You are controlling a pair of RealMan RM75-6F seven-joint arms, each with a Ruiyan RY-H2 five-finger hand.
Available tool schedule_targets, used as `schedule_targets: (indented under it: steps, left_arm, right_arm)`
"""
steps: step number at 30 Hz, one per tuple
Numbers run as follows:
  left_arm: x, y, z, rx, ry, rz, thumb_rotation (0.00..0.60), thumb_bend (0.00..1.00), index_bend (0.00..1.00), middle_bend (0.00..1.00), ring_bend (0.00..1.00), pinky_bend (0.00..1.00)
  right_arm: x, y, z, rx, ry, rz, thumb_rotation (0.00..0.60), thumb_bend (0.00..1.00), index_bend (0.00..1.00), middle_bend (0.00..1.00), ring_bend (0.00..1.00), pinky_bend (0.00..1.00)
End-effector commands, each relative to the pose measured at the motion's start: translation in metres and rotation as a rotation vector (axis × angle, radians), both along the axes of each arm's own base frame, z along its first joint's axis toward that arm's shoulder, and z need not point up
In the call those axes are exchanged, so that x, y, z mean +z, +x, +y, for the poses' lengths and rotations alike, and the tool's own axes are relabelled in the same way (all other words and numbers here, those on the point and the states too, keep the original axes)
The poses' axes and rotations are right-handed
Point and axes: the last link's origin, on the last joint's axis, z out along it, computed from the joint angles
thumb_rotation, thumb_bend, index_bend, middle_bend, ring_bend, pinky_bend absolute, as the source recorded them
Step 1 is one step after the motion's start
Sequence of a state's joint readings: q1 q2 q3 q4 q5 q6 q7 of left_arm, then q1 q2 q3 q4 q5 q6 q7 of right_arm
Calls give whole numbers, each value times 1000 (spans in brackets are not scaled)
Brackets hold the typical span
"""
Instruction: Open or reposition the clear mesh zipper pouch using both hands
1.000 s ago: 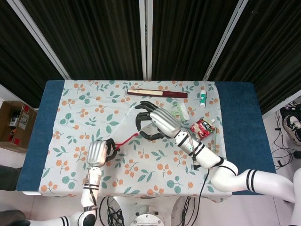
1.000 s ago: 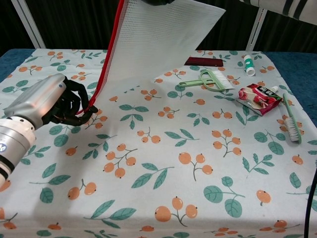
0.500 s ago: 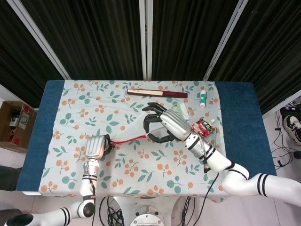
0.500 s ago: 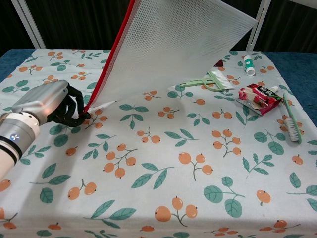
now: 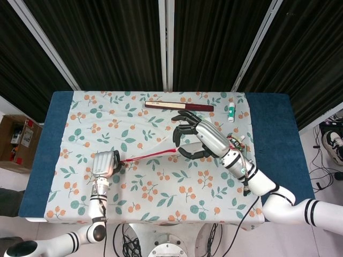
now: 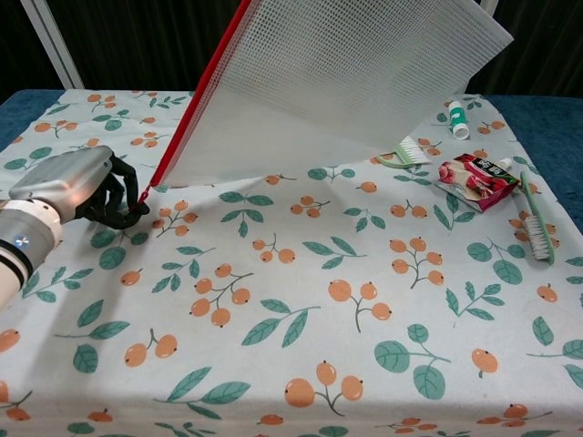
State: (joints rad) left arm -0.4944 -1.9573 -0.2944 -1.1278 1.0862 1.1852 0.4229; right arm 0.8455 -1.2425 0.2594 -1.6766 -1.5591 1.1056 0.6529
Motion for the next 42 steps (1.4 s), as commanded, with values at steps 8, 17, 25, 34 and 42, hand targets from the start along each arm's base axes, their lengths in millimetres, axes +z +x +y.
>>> schedule_targets:
  steps: [8,17,25,34,42]
  left_arm:
    - [27,-1,7,26,-26,-22,600,373,260,454,416,549]
    - [72,-7,5,33,110,-31,600,162,160,252,240,439]
    - [102,-25,-1,69,186,-11,600,112,160,246,220,387]
    - [121,-39,-11,83,249,-40,600,70,160,244,217,333]
    - [149,-58,-29,77,268,-38,600,26,160,237,193,237]
  right_arm:
    - [-27,-8,16,68,-11,80,600,425,917,461,165,85]
    - [-78,-34,53,204,-48,262,600,385,915,454,165,84]
    - [-104,-65,59,237,-100,446,600,370,887,431,165,82]
    - [-109,-107,45,184,-259,679,600,325,733,335,95,14]
    - [-78,-144,53,-79,25,821,600,0,0,0,0,0]
